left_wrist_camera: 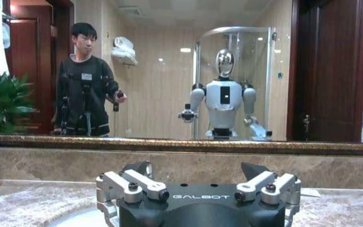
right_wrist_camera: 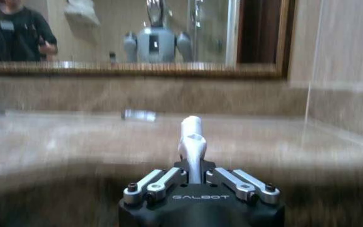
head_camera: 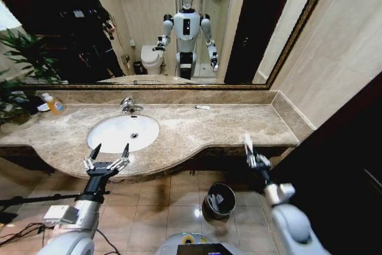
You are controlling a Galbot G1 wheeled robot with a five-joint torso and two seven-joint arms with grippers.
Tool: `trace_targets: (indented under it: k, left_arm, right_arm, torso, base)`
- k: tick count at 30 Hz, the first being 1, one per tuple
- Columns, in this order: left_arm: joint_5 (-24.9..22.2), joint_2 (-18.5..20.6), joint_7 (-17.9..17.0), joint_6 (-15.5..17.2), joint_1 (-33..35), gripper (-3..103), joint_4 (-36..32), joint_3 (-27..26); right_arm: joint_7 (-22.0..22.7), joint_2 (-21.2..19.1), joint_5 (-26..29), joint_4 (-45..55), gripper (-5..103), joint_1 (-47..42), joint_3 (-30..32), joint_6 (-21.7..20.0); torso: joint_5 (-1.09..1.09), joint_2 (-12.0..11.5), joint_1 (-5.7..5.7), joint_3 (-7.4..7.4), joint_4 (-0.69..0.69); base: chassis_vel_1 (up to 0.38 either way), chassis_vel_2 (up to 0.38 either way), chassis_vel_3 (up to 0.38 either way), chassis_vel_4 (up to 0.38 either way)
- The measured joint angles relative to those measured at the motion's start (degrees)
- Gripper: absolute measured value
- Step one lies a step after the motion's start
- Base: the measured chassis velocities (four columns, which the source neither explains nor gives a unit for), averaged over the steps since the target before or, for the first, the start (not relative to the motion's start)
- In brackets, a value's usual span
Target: Pick up the trash from the sink and place it in the trash bin.
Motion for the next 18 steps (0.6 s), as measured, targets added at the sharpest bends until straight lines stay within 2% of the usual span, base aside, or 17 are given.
trace_targets:
  k: [1,4,6,11,18]
  left_arm:
    - [0.0,0.0,0.0,0.0,0.0,100,0.0,0.0]
    - [0.0,0.0,0.0,0.0,0.0,100,0.0,0.0]
    - [0.0,0.0,0.0,0.0,0.0,100,0.0,0.0]
    - [0.0,0.0,0.0,0.0,0.0,100,0.0,0.0]
    - [0.0,0.0,0.0,0.0,0.0,100,0.0,0.0]
  right_arm:
    - [0.0,0.0,0.0,0.0,11,0.0,0.0,0.0]
    - [-1.8,1.3,-1.0,-7.2,11,1.7,-0.7,4.1]
    - [-2.9,1.4,-1.8,-11.0,11,3.1,-0.8,5.2]
    - [-4.6,-0.2,-4.7,-21.8,11,7.6,-2.2,7.0]
    - [-4.6,-2.4,-6.7,-31.9,11,11.7,-5.0,9.1]
  torso:
    - [0.0,0.0,0.0,0.0,0.0]
    - [0.01,0.0,0.01,0.0,0.0]
    - [0.01,0.0,0.01,0.01,0.02]
    - [0.02,0.0,0.02,0.01,0.01]
    - [0.02,0.0,0.02,0.01,0.0]
  base:
    - [0.0,0.0,0.0,0.0]
    - [0.0,0.0,0.0,0.0]
    - [0.0,0.0,0.0,0.0]
    - [0.0,0.0,0.0,0.0]
    - [0.0,0.0,0.0,0.0]
